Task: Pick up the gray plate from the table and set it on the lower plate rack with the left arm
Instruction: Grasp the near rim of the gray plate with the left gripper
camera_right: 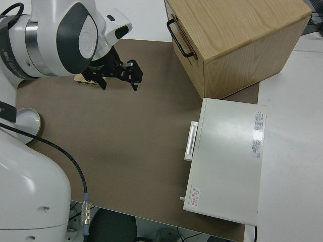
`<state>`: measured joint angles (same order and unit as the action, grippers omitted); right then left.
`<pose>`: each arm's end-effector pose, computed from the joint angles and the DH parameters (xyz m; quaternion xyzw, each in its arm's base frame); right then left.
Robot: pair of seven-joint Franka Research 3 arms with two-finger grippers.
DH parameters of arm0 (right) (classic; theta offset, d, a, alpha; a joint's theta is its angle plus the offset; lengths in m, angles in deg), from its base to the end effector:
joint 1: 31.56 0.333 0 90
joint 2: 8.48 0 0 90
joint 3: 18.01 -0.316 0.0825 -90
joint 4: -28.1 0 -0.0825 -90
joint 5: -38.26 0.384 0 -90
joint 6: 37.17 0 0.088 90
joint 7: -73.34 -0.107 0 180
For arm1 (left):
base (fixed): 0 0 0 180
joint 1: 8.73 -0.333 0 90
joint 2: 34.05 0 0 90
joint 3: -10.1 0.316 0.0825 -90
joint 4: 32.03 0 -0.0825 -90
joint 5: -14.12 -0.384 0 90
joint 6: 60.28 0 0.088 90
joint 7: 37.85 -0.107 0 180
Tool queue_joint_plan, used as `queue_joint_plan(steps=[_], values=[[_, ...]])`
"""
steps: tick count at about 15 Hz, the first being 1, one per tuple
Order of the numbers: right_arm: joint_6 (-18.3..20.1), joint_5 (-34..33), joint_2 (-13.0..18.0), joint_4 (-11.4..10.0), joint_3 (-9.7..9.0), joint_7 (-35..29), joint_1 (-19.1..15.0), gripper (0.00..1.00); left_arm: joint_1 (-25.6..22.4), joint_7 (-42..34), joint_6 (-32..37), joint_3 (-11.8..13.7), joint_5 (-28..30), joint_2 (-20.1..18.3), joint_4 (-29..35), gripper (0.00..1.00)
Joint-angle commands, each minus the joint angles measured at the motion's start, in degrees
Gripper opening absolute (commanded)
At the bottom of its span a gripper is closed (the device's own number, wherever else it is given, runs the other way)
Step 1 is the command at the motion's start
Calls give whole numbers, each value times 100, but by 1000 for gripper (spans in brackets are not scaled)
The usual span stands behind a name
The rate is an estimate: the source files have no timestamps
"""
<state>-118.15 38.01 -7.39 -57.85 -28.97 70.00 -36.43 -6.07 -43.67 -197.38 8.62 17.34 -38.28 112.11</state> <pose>0.5291 0.0571 0.6542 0.9991 0.0236 -0.0336 0.0068 0.4508 -0.0330 0.3024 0.9974 -0.0657 -0.0242 0.0180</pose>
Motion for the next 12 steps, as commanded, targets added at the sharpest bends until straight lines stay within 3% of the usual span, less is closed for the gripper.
queue_joint_plan(steps=[1,3,12], values=[[83,43,14,35,-38,8,-41,987,-37,28,-63,16,12,89,-8,0],[83,43,14,35,-29,-1,-41,987,-47,45,-36,25,12,81,-87,0],[83,43,14,35,-38,-1,-41,990,-46,45,1580,87,3,-103,-1142,0]])
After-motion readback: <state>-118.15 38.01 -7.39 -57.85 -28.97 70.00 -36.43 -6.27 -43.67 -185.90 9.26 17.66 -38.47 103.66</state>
